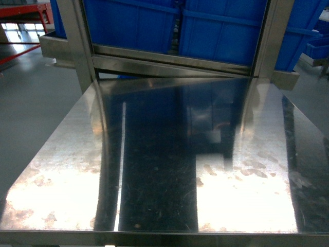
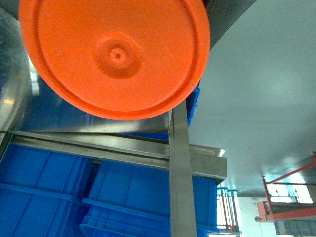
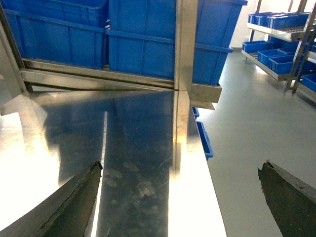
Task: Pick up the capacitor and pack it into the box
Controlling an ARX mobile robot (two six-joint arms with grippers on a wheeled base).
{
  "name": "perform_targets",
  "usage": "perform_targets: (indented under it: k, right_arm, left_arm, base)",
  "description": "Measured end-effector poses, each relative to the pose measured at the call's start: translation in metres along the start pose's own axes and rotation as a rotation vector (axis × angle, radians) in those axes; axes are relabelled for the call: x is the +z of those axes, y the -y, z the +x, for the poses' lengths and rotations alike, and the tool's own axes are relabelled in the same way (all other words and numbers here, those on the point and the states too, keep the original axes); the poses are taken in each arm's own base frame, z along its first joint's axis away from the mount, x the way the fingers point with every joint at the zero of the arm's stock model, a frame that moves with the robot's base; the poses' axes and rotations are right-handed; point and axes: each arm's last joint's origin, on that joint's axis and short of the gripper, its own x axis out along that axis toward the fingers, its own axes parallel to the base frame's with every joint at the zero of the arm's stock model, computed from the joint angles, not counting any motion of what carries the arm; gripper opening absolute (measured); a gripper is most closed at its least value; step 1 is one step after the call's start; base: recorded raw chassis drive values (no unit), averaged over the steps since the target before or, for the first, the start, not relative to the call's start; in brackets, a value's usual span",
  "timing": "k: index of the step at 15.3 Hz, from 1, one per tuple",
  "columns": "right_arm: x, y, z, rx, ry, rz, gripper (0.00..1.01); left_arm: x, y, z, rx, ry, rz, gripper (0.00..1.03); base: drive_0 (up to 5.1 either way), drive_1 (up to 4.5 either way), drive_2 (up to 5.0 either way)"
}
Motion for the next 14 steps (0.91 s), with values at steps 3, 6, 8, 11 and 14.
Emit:
perform_targets:
  k: [3,6,8,11,14]
  right_arm:
    - [0.0,0.0,0.0,0.0,0.0,0.0,0.98]
    - [0.0,0.0,0.0,0.0,0.0,0.0,0.98]
    - [0.0,0.0,0.0,0.0,0.0,0.0,0.98]
    - [0.0,0.0,0.0,0.0,0.0,0.0,0.98]
    - [0.0,0.0,0.0,0.0,0.0,0.0,0.98]
  left_arm:
    - [-0.012,-0.014,-0.019,0.004,-0.009,0.0,0.44]
    - [-0.017,-0.015,-0.034,0.001,0.002,-0.001,0.44]
    - [-0.023,-0.015,-0.042,0.002,-0.007,-0.001,0.44]
    - [-0.029,-0.015,-0.052,0.001,0.024,-0.001,0.44]
    - [-0.029,-0.015,-0.059,0.001,0.015,-0.001,0.44]
  base:
    - [0.0,0.0,0.0]
    - [0.0,0.0,0.0]
    - [0.0,0.0,0.0]
    - [0.0,0.0,0.0]
    - [0.0,0.0,0.0]
